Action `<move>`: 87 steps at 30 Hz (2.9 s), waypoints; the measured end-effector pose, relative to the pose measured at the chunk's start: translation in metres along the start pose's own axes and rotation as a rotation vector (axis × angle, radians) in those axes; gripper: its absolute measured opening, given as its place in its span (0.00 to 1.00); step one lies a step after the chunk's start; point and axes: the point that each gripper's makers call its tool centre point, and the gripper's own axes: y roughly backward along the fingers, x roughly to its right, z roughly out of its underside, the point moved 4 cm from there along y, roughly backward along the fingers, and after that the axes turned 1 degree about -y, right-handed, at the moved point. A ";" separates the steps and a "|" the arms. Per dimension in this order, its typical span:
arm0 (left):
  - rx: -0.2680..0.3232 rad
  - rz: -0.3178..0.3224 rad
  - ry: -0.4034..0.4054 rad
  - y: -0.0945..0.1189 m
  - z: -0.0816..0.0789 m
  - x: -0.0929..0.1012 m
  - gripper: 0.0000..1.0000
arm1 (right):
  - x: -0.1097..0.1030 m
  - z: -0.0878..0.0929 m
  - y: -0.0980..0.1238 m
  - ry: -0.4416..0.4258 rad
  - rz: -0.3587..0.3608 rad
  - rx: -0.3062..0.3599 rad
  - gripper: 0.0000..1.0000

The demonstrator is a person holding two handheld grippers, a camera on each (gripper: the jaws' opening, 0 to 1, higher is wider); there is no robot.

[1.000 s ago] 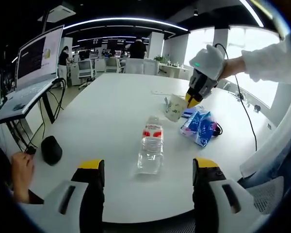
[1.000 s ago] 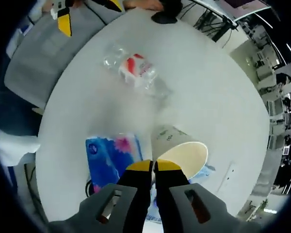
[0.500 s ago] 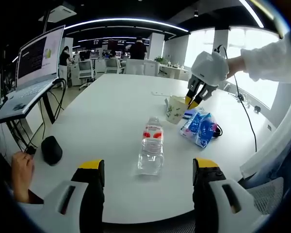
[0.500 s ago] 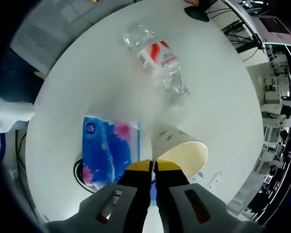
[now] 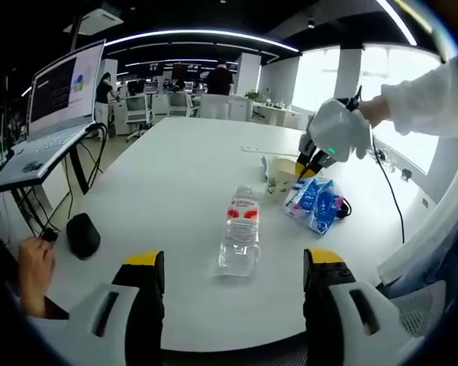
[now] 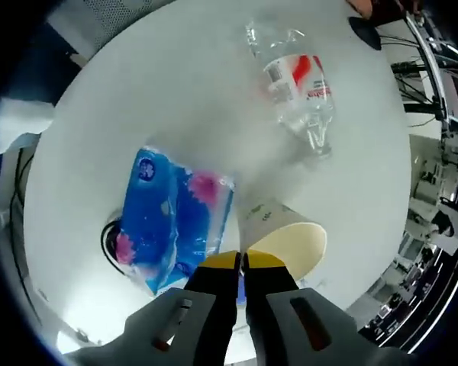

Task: Arrange the tabletop items into an orderly group along one side of the table until the central work area is clear of visible clutter.

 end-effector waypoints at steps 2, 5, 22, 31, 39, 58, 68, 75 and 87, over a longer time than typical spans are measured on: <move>-0.005 -0.001 -0.003 0.000 0.001 0.000 0.76 | 0.002 0.000 0.000 0.058 0.019 -0.026 0.00; -0.005 0.002 -0.005 0.000 0.001 0.000 0.76 | 0.003 -0.003 0.001 0.068 0.022 -0.025 0.00; -0.007 -0.001 -0.010 0.001 0.000 0.000 0.76 | 0.007 0.003 0.000 0.070 -0.021 0.022 0.00; -0.005 -0.004 -0.007 0.001 0.000 -0.001 0.76 | 0.009 -0.001 -0.001 0.119 -0.036 0.052 0.00; 0.003 -0.011 -0.003 0.001 -0.001 -0.002 0.76 | 0.013 -0.003 -0.001 0.123 -0.052 0.067 0.00; 0.008 -0.023 0.009 0.002 -0.001 -0.005 0.76 | 0.014 -0.008 0.002 0.018 -0.048 0.101 0.12; -0.004 -0.015 0.003 0.001 0.001 -0.003 0.76 | 0.011 -0.001 0.007 -0.092 -0.020 0.136 0.22; -0.014 -0.011 0.002 0.000 0.002 -0.003 0.76 | 0.012 0.001 0.013 -0.183 0.005 0.177 0.25; -0.043 0.005 -0.014 -0.002 0.006 0.002 0.76 | -0.003 0.014 0.020 -0.371 0.047 0.229 0.30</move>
